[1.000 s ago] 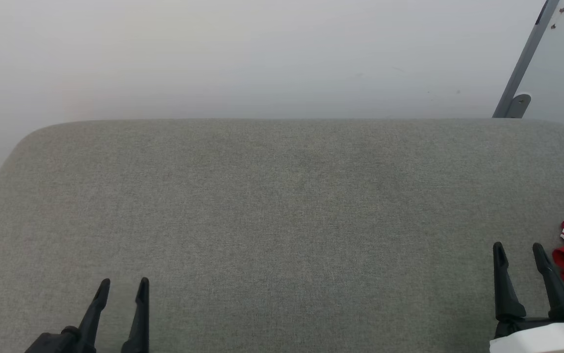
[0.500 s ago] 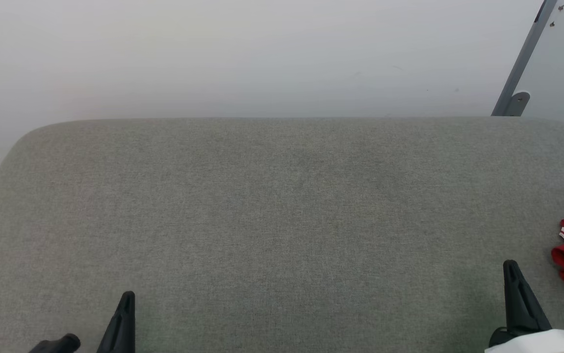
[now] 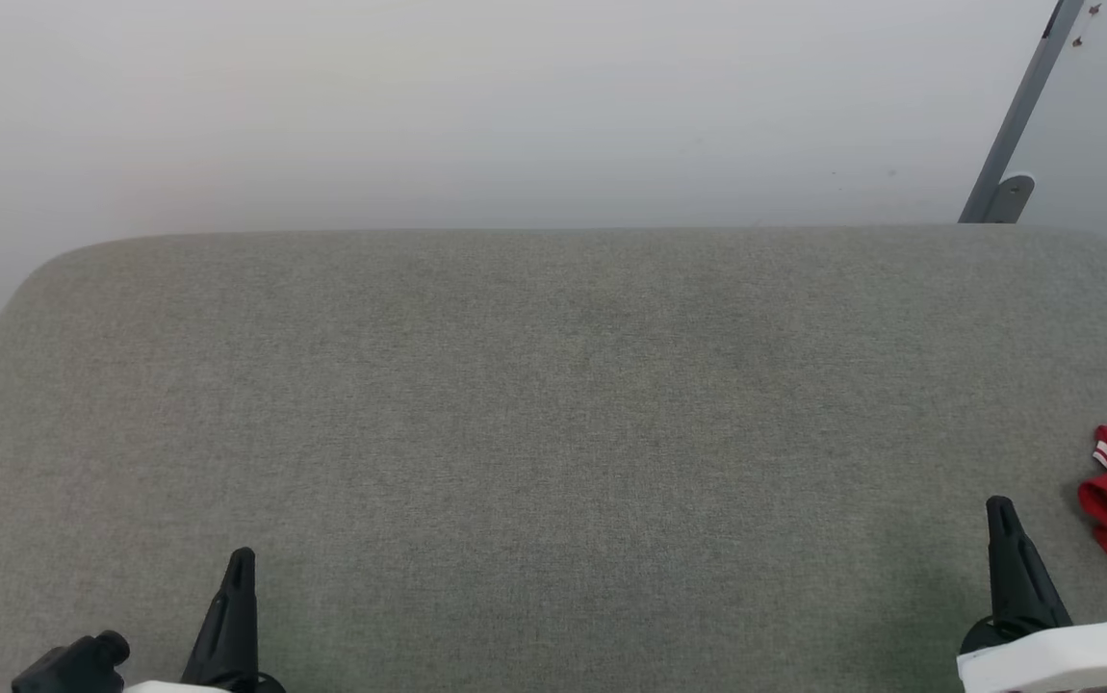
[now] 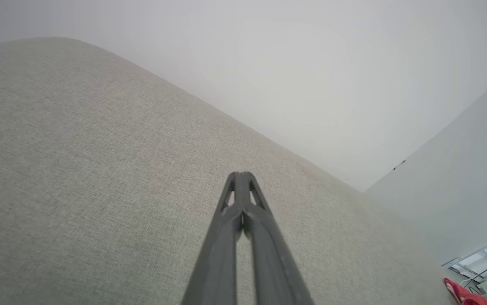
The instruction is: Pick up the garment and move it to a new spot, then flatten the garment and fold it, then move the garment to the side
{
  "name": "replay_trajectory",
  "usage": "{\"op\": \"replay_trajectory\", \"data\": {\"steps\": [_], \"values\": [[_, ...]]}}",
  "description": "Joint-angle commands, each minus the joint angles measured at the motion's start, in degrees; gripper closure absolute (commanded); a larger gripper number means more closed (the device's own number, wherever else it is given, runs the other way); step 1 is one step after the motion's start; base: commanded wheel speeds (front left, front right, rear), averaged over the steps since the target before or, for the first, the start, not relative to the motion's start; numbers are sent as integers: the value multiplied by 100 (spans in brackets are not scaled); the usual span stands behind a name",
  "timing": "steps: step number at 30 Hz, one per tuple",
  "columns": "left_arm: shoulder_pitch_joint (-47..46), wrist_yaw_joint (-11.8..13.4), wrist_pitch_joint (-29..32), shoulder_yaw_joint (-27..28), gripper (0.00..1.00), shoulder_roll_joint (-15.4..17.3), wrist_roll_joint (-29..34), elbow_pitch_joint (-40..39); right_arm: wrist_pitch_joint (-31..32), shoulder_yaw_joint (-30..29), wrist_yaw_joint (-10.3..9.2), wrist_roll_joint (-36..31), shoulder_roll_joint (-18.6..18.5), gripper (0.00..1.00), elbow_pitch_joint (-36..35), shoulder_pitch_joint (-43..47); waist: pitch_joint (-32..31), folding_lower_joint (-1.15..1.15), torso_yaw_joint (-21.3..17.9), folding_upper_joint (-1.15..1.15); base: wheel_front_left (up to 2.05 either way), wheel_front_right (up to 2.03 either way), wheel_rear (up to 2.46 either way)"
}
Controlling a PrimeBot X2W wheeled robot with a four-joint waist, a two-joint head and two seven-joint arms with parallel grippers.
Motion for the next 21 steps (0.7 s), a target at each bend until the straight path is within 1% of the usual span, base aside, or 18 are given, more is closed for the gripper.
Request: {"op": "replay_trajectory", "data": {"steps": [1,21], "values": [[-185,4,64,56,100,16,-260,-40,74,-20,0,253,-8,100,-48,-184,3,0,-5,0,0,0,0],[-504,5,441,187,100,-86,-1653,104,471,-39,-1,1662,67,100,64,-416,36,0,-60,0,0,0,0]]}}
